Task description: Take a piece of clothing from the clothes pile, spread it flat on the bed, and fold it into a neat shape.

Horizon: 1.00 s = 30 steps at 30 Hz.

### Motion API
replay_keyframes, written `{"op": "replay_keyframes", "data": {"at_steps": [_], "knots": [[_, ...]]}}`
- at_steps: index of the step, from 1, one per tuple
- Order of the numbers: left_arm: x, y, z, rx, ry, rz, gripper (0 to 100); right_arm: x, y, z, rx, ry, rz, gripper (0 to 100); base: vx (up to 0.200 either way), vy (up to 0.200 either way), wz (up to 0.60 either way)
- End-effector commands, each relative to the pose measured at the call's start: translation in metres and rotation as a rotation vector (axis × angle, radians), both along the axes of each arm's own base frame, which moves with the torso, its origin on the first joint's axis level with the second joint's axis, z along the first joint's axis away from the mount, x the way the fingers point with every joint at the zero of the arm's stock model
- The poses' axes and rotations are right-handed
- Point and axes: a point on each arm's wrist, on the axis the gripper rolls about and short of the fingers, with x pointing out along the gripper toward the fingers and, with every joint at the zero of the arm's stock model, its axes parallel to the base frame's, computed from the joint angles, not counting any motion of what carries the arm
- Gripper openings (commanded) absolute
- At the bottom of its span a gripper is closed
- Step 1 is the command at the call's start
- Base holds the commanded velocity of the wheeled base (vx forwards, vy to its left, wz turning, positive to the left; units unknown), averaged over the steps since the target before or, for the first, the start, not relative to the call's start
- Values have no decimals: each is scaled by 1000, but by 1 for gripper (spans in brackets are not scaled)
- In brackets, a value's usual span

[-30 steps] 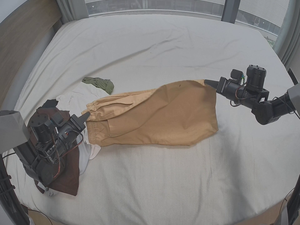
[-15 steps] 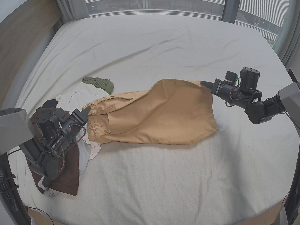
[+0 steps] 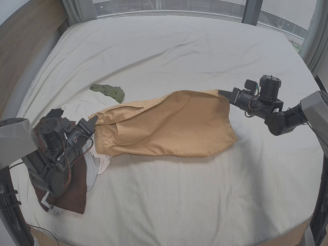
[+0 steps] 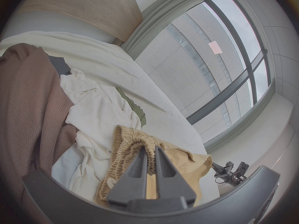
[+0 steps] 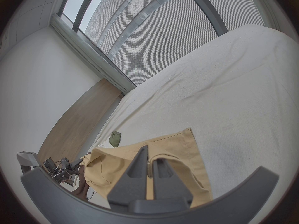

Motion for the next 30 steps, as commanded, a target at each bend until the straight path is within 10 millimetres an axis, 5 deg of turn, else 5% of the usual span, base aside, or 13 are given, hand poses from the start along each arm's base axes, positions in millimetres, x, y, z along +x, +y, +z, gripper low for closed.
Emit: {"op": "replay_keyframes", "data": {"at_steps": [1, 5, 6, 16, 30], "knots": [[0, 0, 1, 0, -3, -1, 0, 0, 2, -1, 0, 0, 5, 0, 0, 0, 0], [0, 1, 2, 0, -6, 2, 0, 1, 2, 1, 0, -8, 5, 0, 0, 0, 0], [0, 1, 2, 0, -8, 4, 100, 2, 2, 1, -1, -11, 5, 100, 0, 0, 0], [4, 19, 9, 1, -40, 78, 100, 7, 5, 6, 3, -41, -72, 100, 0, 0, 0], [-16, 15, 42, 6, -122, 38, 100, -64, 2, 13, 4, 5, -46, 100, 0, 0, 0]]}}
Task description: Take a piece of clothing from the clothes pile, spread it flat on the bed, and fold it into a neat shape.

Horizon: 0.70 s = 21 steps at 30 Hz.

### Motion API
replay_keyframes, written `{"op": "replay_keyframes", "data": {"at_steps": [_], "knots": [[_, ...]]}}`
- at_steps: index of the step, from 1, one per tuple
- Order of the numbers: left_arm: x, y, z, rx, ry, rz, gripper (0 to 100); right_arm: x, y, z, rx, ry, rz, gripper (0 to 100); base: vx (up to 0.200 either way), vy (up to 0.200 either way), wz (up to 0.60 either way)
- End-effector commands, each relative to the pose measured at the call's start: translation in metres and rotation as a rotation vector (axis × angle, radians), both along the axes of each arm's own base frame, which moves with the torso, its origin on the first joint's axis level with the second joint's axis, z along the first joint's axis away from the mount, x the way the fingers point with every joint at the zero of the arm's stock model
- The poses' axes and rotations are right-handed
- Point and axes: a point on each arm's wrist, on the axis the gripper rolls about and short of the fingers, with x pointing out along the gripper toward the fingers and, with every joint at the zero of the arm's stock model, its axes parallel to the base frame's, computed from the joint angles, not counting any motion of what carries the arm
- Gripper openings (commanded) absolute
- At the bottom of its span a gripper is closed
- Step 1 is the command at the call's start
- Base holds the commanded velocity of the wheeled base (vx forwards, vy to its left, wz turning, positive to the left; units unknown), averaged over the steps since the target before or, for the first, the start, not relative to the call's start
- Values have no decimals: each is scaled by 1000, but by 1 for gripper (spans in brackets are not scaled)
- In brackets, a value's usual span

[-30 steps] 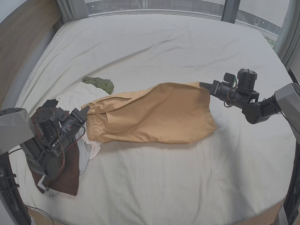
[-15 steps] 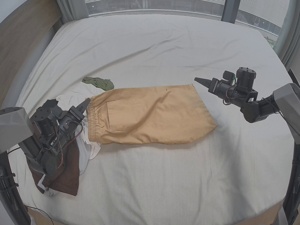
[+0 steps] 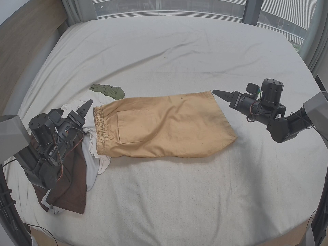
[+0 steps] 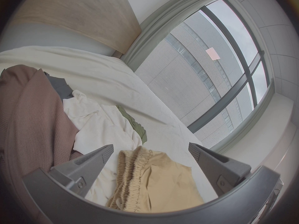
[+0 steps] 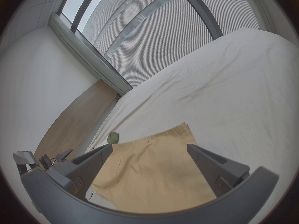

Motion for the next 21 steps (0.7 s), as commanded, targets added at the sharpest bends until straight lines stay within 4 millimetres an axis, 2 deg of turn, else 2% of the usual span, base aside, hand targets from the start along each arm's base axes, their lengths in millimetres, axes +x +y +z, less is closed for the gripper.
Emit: {"op": "replay_keyframes", "data": {"at_steps": [1, 3, 5, 11, 12, 13, 16, 21], "knots": [[-13, -4, 18, 4, -47, -34, 100, -35, -3, 15, 13, 2, 10, 100, 0, 0, 0], [-18, -5, 21, 18, -51, -59, 100, -52, -4, 8, 6, 43, 9, 100, 0, 0, 0], [-21, -6, 20, 32, -48, -74, 100, -59, -6, 4, 3, 56, 3, 100, 0, 0, 0], [-38, -18, 9, 124, -13, -179, 100, -92, -13, -33, -2, 98, 2, 100, 0, 0, 0], [-38, -18, 9, 124, -13, -179, 100, -92, -13, -33, -2, 98, 2, 100, 0, 0, 0], [-40, -21, 7, 140, -5, -195, 100, -98, -15, -41, -1, 92, 6, 100, 0, 0, 0], [-44, -21, 2, 179, 5, -212, 100, -93, -16, -57, 0, 95, -8, 100, 0, 0, 0], [-46, -21, -2, 218, 14, -218, 100, -96, -15, -65, -10, 137, -3, 100, 0, 0, 0]]}}
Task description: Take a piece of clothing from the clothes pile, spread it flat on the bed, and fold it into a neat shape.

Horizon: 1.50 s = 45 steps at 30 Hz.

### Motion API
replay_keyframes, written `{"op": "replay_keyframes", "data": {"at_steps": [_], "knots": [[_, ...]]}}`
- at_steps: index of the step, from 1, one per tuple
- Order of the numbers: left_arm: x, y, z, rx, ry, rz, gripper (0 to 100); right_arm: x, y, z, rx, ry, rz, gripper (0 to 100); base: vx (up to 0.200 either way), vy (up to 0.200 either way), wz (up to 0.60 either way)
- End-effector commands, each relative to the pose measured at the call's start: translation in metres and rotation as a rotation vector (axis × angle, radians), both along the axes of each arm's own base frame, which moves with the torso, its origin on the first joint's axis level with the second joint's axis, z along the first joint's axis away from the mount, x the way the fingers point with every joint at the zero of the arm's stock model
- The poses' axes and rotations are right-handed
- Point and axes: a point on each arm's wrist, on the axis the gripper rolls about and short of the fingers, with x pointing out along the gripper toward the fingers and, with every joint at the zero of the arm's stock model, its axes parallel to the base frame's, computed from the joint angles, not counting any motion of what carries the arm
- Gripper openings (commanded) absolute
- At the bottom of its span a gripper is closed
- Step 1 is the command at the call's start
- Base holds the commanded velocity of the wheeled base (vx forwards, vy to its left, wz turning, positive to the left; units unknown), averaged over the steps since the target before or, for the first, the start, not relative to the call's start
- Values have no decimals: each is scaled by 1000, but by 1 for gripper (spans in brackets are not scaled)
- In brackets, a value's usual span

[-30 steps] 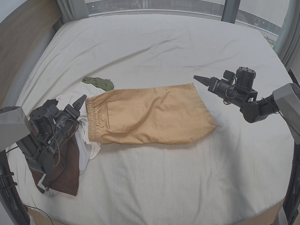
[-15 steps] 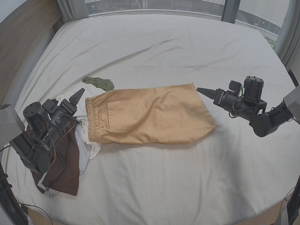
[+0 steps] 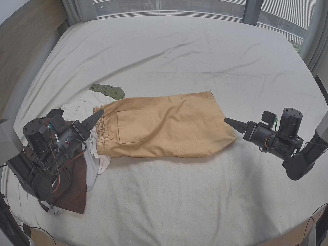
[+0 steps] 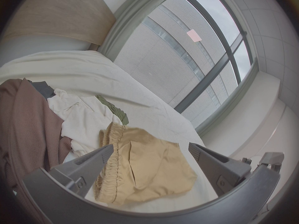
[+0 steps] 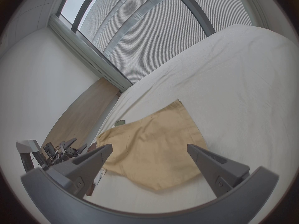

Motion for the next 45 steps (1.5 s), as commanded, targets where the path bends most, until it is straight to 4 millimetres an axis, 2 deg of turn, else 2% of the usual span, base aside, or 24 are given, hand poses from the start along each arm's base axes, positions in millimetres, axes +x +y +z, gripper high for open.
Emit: {"op": "replay_keyframes", "data": {"at_steps": [1, 8, 24, 40, 45], "knots": [[-6, -2, -5, 21, 19, -15, 100, -5, 0, -20, -19, 84, 0, 100, 0, 0, 0], [-5, -2, -7, 22, 25, -15, 100, 1, -1, -45, -33, 150, -6, 100, 0, 0, 0], [-4, -2, -10, 25, 36, -14, 100, 13, 1, -73, -45, 214, -11, 100, 0, 0, 0], [-4, -2, -11, 26, 38, -15, 100, 24, 6, -83, 2, 203, -27, 100, 0, 0, 0], [-5, -3, -9, 25, 32, -18, 100, 36, 13, -84, 21, 191, -34, 100, 0, 0, 0]]}}
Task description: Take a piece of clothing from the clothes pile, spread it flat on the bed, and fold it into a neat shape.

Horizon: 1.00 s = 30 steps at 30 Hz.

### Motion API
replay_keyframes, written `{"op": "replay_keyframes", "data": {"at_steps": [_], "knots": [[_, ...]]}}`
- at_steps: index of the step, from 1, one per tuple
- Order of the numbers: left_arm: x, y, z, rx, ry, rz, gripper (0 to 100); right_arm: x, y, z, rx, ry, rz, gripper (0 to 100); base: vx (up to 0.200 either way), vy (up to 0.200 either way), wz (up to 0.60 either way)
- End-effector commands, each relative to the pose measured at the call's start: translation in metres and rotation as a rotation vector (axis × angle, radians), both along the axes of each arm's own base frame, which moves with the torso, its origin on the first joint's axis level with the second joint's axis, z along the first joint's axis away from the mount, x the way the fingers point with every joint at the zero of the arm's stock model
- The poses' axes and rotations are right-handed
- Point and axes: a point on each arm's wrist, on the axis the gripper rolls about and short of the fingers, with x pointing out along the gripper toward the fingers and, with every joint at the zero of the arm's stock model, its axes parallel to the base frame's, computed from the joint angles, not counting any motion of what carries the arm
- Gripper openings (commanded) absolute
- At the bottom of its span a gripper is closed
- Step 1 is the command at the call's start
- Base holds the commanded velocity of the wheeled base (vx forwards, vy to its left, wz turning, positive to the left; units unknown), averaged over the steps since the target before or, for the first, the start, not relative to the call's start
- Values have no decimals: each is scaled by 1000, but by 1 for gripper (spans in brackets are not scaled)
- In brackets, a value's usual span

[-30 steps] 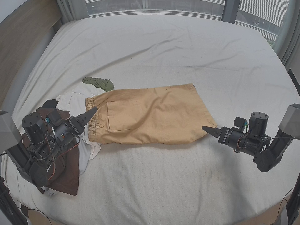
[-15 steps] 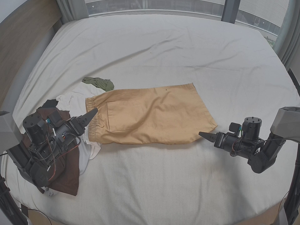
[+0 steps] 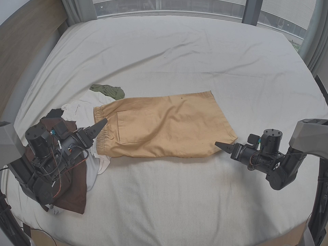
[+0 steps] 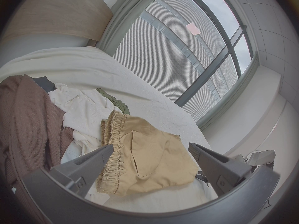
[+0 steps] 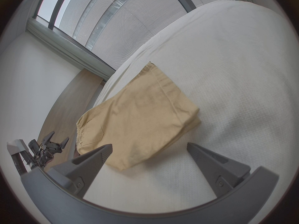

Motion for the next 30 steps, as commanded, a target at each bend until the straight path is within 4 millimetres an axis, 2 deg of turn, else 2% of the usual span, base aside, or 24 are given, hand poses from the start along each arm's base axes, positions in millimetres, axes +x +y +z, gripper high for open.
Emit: {"op": "replay_keyframes", "data": {"at_steps": [1, 10, 17, 30], "knots": [[-1, 0, 2, -1, -6, -3, 100, 11, 6, -4, 1, -7, -1, 100, 0, 0, 0], [-1, 0, 2, -1, -6, -3, 100, 23, 22, -2, 7, -27, 28, 100, 0, 0, 0], [0, 0, 1, -2, -3, -3, 100, 35, 34, -8, 4, -55, 9, 100, 0, 0, 0], [0, 0, 0, -1, 2, -3, 100, 37, 53, -16, 0, -62, 33, 100, 0, 0, 0]]}}
